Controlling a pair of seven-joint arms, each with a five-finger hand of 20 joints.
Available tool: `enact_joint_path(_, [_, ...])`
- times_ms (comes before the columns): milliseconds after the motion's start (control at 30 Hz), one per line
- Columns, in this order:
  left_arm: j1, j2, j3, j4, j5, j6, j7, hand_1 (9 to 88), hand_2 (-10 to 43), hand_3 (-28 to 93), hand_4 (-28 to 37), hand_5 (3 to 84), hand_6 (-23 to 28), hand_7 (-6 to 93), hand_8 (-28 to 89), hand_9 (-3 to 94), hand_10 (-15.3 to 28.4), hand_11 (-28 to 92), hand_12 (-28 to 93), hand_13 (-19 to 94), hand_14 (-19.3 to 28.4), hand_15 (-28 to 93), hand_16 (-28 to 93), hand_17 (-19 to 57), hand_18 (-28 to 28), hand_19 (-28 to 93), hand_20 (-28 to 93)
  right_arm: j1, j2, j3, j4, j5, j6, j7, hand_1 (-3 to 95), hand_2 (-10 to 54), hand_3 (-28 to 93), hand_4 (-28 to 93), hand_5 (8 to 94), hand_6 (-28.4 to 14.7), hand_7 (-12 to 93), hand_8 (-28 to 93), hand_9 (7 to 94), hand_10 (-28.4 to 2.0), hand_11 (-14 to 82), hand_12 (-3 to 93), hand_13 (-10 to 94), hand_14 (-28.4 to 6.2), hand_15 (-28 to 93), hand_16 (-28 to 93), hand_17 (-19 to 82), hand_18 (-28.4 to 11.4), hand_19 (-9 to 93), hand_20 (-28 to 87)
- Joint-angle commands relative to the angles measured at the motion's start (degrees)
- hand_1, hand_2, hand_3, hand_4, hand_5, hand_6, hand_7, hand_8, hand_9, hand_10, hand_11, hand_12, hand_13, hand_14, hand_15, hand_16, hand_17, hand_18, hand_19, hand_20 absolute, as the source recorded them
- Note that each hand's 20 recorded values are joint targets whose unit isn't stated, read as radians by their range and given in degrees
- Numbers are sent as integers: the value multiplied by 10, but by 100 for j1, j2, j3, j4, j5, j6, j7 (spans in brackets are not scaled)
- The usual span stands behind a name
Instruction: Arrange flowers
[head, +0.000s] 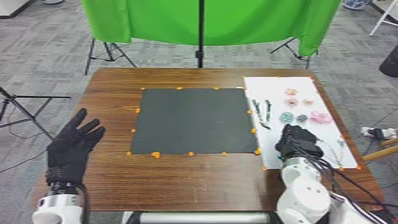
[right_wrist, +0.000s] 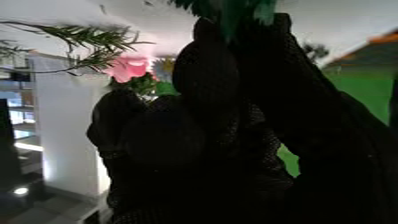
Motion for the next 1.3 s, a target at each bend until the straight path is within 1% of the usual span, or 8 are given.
enact_joint_path(33, [140, 52, -36, -60, -90, 113, 123, 227, 58, 840, -270, 363, 80, 97, -84, 358, 205, 271, 111, 242, 280, 605, -109, -81, 272, 568, 53, -189, 36, 217, -415, -496, 302, 113, 554, -95, 745, -283, 842, -54, 325, 122, 846, -116, 533, 288, 818, -75, 777, 242, 485, -219, 932, 398])
enact_joint_path(300, [207, 52, -165, -139, -78, 166, 111, 227, 58, 839, -270, 363, 81, 95, -83, 358, 206, 272, 111, 242, 280, 605, -110, -81, 273, 569, 54, 400, -325, -166, -844, -547, 349, -241, 553, -95, 755, -283, 857, -58, 305, 141, 858, -118, 539, 281, 828, -74, 780, 245, 492, -224, 932, 422])
enact_joint_path(400, [199, 157, -153, -167, -139, 219, 263, 226, 58, 839, -270, 363, 81, 94, -83, 358, 206, 272, 111, 242, 280, 606, -110, -81, 273, 569, 54, 1031, -668, -684, -744, -399, 390, -518, 554, -95, 755, -283, 860, -58, 300, 147, 859, -120, 539, 278, 829, -75, 780, 246, 493, -225, 932, 427])
enact_joint_path(567, [101, 298, -163, -203, -180, 281, 357, 227, 58, 839, -270, 363, 81, 94, -83, 357, 205, 273, 111, 242, 280, 606, -110, -81, 272, 569, 54, 2250, -1601, -1617, -57, -368, 415, -1044, 556, -95, 754, -282, 865, -61, 291, 152, 865, -124, 541, 270, 834, -75, 781, 247, 500, -226, 932, 438])
enact_joint_path(733, [-214, 300, -124, -140, -51, 226, 118, 226, 58, 839, -270, 362, 80, 96, -83, 357, 206, 272, 111, 242, 280, 606, -110, -81, 273, 569, 54, 3035, -2506, -2102, 835, -156, 234, -1549, 554, -95, 756, -281, 869, -61, 286, 156, 869, -122, 542, 264, 840, -76, 781, 246, 507, -225, 932, 446])
enact_joint_path(867, [-260, 453, -40, -145, -144, 307, 239, 227, 57, 840, -270, 363, 80, 97, -83, 357, 205, 272, 111, 243, 280, 606, -110, -81, 273, 571, 55, 3285, -3078, -2272, 1487, 88, -109, -1919, 552, -95, 757, -277, 872, -61, 282, 160, 870, -122, 543, 261, 841, -76, 781, 247, 509, -227, 932, 453])
enact_joint_path(1133, [-547, 510, 57, -66, -45, 223, 76, 227, 57, 840, -271, 363, 81, 95, -83, 358, 206, 272, 111, 242, 280, 606, -110, -80, 273, 572, 56, 3814, -3467, -2974, 2392, 673, -461, -1715, 548, -95, 759, -266, 876, -59, 277, 159, 873, -120, 546, 257, 845, -74, 781, 247, 512, -225, 932, 456])
enact_joint_path(1300, [-781, 593, 228, -10, -95, 213, 141, 227, 57, 840, -270, 363, 81, 95, -83, 357, 206, 271, 111, 243, 280, 607, -110, -80, 273, 572, 56, 3964, -3614, -3111, 2720, 1151, -687, -1379, 534, -95, 754, -242, 881, -52, 280, 148, 879, -118, 560, 258, 852, -71, 788, 247, 519, -226, 932, 470])
